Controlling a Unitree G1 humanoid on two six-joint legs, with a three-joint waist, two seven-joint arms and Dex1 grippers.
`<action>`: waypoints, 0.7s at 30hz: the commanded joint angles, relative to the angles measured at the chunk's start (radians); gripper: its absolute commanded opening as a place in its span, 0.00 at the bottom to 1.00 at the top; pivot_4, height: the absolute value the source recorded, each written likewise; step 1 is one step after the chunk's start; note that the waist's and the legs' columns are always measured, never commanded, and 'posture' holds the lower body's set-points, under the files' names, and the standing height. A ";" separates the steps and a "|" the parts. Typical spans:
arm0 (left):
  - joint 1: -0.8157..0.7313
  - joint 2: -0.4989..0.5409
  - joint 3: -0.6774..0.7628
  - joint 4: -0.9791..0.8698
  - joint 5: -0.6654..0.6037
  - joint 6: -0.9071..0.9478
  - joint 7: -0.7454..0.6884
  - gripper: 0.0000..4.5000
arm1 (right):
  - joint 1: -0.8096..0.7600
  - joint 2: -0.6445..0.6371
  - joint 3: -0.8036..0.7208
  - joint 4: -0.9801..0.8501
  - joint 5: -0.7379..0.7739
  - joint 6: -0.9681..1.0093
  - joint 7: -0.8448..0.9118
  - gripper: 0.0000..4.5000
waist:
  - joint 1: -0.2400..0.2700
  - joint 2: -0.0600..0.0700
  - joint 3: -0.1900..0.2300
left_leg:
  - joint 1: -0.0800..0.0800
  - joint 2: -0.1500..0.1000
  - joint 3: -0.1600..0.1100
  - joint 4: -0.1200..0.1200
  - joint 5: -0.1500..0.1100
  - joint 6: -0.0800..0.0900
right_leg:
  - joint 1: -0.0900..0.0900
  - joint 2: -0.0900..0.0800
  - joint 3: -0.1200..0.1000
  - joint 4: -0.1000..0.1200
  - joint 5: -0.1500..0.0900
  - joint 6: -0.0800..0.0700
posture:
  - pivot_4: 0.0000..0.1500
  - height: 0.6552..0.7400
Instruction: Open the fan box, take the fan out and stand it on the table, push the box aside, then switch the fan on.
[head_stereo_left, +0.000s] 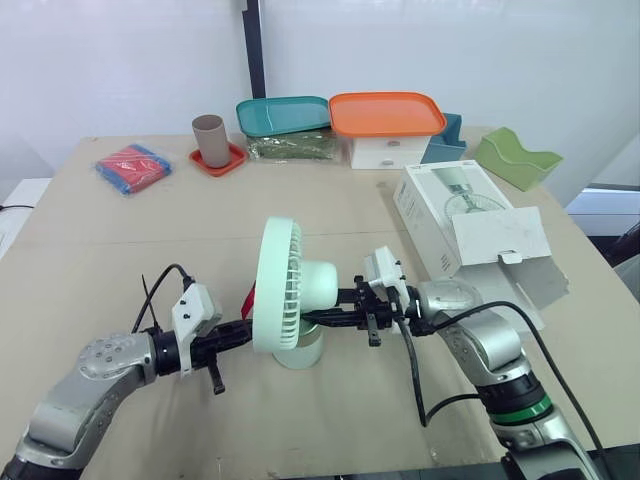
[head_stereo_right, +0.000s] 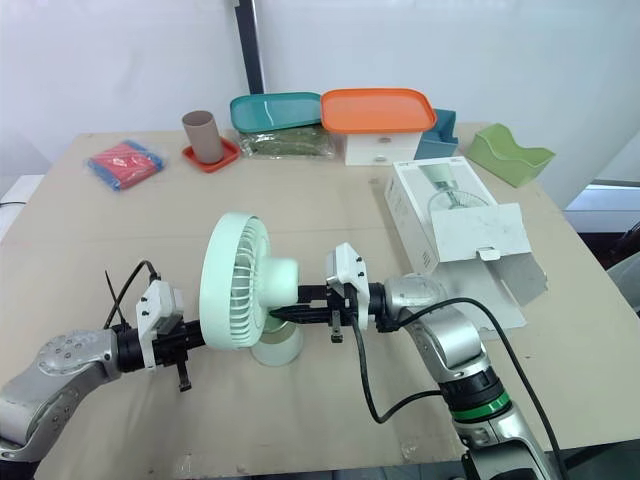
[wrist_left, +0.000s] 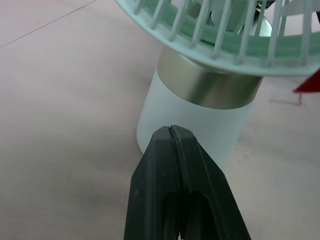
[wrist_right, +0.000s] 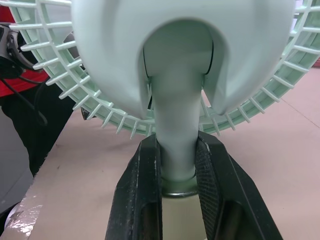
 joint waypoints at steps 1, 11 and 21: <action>0.008 -0.003 0.026 -0.029 -0.012 -0.005 0.011 0.00 | 0.006 0.005 -0.006 -0.009 -0.007 -0.012 -0.019 0.07 | 0.000 0.000 0.000 | 0.000 0.000 0.000 0.000 0.000 0.000 | 0.000 0.000 0.000 0.000 0.000 0.000 | 1.00 1.00; 0.027 -0.017 -0.002 -0.031 -0.013 -0.008 0.022 0.00 | 0.012 -0.003 0.002 -0.018 -0.011 -0.002 -0.022 0.07 | 0.000 0.000 0.000 | 0.001 0.001 0.000 0.000 0.000 0.000 | 0.000 0.001 0.000 0.001 0.000 0.000 | 1.00 1.00; -0.009 -0.058 -0.055 0.016 0.012 -0.025 0.010 0.00 | 0.012 -0.021 0.005 -0.029 -0.014 0.003 -0.015 0.07 | 0.000 0.000 0.000 | 0.001 0.001 0.000 0.000 0.000 0.000 | 0.001 0.001 0.000 0.001 0.000 0.000 | 1.00 1.00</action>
